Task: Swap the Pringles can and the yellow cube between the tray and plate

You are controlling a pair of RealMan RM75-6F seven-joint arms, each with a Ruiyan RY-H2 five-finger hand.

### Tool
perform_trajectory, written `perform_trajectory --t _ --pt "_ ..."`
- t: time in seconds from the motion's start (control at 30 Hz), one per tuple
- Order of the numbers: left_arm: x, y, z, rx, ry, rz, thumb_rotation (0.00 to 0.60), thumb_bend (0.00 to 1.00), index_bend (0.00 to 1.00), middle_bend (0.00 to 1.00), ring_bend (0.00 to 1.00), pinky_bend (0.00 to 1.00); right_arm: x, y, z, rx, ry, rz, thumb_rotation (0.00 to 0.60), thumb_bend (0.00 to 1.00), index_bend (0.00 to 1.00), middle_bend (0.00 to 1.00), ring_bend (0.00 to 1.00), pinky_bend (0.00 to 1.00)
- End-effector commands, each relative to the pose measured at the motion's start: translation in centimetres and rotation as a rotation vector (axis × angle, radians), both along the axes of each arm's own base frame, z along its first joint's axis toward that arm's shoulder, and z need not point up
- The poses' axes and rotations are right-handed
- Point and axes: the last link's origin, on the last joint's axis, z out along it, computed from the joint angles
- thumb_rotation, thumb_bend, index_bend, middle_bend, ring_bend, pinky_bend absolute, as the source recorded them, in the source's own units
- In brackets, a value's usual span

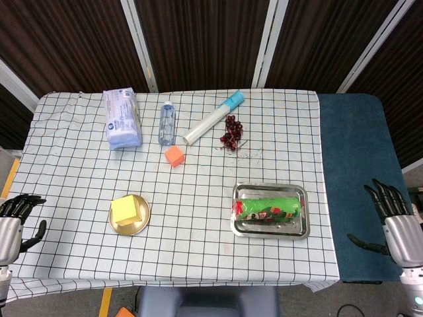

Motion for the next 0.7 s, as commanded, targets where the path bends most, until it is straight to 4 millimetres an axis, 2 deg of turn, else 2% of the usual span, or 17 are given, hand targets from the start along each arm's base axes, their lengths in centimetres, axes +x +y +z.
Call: perform_trajectory --t 0.03,0.47,0.6,0.7 --pt "0.6 -0.6 0.0 0.016 0.029 -0.012 0.600 0.45 0.29 0.26 0.18 0.22 0.0 -0.1 -0.3 0.021 0.011 -0.017 0.600 0.06 0.00 0.00 0.00 0.00" --pt "0.6 -0.4 0.1 0.008 0.009 -0.007 0.600 0.45 0.29 0.26 0.18 0.22 0.6 -1.3 -2.4 0.160 0.071 0.031 0.600 0.05 0.00 0.00 0.00 0.00" --pt "0.7 -0.6 0.2 0.004 0.014 -0.011 0.600 0.45 0.30 0.26 0.18 0.22 2.3 -3.3 -3.5 0.249 0.092 0.070 0.600 0.05 0.00 0.00 0.00 0.00" --pt "0.6 -0.7 0.4 0.007 0.017 -0.003 0.600 0.45 0.30 0.27 0.18 0.22 3.7 -5.6 -4.7 0.287 0.115 0.101 0.600 0.05 0.00 0.00 0.00 0.00"
